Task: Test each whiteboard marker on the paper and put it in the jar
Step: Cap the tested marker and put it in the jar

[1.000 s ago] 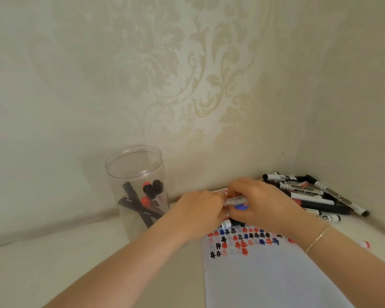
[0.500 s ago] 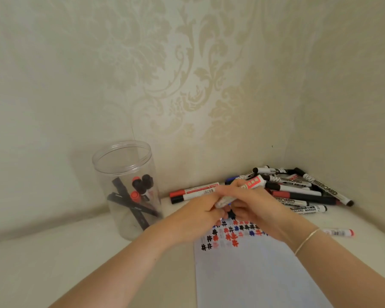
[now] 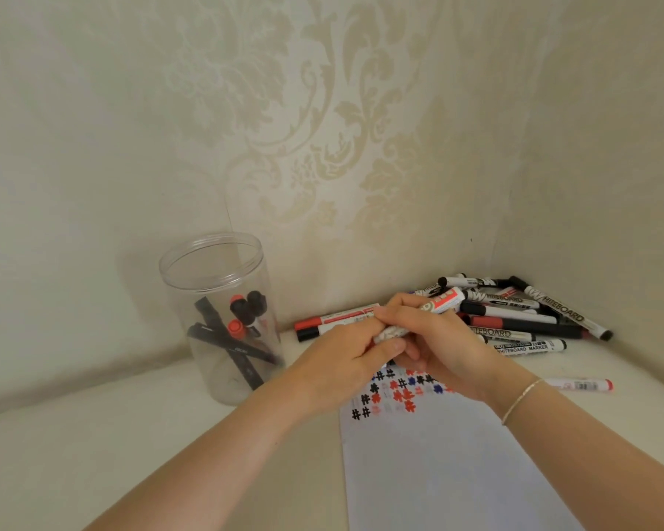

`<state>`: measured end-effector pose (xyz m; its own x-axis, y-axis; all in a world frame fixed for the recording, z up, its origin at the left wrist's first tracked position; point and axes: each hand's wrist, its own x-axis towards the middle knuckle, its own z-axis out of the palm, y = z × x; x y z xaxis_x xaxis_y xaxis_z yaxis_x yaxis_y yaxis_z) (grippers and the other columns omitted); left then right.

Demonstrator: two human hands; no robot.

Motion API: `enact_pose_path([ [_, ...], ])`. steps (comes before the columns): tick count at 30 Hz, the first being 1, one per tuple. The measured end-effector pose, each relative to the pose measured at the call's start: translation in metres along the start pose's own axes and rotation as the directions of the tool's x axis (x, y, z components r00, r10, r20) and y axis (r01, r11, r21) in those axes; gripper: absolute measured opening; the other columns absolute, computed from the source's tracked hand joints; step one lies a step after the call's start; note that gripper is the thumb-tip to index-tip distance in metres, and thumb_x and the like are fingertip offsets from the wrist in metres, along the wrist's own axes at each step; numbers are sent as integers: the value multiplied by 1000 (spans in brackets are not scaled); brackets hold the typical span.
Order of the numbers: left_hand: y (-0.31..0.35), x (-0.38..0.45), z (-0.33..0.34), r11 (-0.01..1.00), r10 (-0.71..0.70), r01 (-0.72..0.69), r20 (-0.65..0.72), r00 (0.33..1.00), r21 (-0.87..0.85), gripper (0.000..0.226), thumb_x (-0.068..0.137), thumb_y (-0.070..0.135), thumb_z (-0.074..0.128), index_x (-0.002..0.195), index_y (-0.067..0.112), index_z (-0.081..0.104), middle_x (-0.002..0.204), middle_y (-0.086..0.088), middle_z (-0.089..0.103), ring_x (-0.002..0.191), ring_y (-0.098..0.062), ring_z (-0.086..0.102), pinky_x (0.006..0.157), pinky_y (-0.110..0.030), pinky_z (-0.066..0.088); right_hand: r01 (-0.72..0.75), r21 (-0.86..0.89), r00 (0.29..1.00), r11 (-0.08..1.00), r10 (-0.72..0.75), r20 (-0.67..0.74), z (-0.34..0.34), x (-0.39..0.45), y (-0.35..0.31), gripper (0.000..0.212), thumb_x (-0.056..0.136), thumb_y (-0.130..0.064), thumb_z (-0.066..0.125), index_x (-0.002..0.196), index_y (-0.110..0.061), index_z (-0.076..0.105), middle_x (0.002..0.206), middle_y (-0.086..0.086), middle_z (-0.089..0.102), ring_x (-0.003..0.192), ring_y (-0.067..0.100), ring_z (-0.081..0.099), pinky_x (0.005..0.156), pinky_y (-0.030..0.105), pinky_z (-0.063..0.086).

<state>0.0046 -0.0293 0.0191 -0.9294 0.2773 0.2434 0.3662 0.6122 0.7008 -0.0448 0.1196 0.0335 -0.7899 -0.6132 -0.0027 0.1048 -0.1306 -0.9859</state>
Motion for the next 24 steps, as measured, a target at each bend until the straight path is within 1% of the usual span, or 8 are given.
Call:
enact_pose_path([
  [3, -3, -2, 4, 998, -21, 20, 16, 1000, 58, 29, 93, 53, 45, 109, 32, 58, 82, 14, 60, 72, -4, 57, 71, -37, 52, -8, -53, 1000, 999, 8, -2, -6, -4, 2, 22, 90, -14, 59, 70, -8, 53, 54, 7, 44, 44, 13, 34, 44, 24, 28],
  [6, 2, -3, 3, 982, -181, 176, 65, 981, 65, 63, 73, 75, 49, 121, 36, 40, 86, 14, 59, 75, -3, 56, 72, -32, 51, 2, -129, 999, 992, -8, -49, -11, -7, 4, 23, 89, -21, 62, 72, -8, 53, 58, 11, 45, 48, 15, 35, 49, 28, 29],
  [8, 4, -3, -1, 962, -259, 253, 45, 965, 106, 77, 60, 82, 48, 121, 39, 33, 75, 12, 52, 68, -5, 52, 64, -28, 45, 0, -126, 988, 992, -20, -155, -16, -9, 3, 24, 88, -26, 63, 72, -11, 53, 62, 13, 49, 50, 17, 35, 47, 26, 31],
  [10, 3, -6, -5, 941, -284, 276, 15, 959, 196, 79, 60, 82, 47, 124, 40, 30, 71, 12, 48, 65, -5, 50, 60, -25, 42, -8, -31, 959, 999, -1, -283, -25, -14, 2, 20, 89, -28, 61, 80, -11, 56, 70, 10, 58, 54, 19, 41, 48, 25, 38],
  [13, -3, -15, -3, 900, -210, 194, 0, 978, 389, 62, 74, 73, 52, 123, 40, 34, 70, 15, 44, 62, 0, 45, 55, -20, 34, -10, 124, 926, 992, 56, -374, -38, -24, 5, 15, 91, -23, 60, 84, -10, 61, 80, 12, 64, 64, 20, 59, 58, 26, 52],
  [16, -6, -20, 3, 844, -80, 51, 31, 996, 534, 43, 83, 66, 51, 119, 42, 48, 77, 21, 51, 71, -1, 48, 62, -19, 36, -42, 79, 924, 996, 69, -375, -36, -28, 19, 7, 85, -9, 66, 82, -7, 60, 75, 11, 64, 65, 18, 60, 56, 24, 52],
  [20, -6, -21, 8, 810, -62, 5, 77, 995, 587, 62, 72, 79, 48, 122, 44, 51, 99, 23, 60, 88, -1, 52, 69, -22, 32, -67, -68, 868, 995, 24, -496, -25, -25, 38, 25, 82, -1, 64, 65, -8, 47, 56, 11, 47, 40, 14, 41, 40, 23, 33],
  [24, -11, -22, 12, 761, -83, -14, 118, 990, 649, 78, 63, 89, 42, 126, 43, 50, 115, 22, 62, 97, -5, 58, 77, -26, 45, -68, -252, 810, 965, -94, -579, -17, -23, 48, 23, 82, -1, 57, 62, -5, 46, 52, 13, 45, 31, 15, 38, 34, 18, 29],
])
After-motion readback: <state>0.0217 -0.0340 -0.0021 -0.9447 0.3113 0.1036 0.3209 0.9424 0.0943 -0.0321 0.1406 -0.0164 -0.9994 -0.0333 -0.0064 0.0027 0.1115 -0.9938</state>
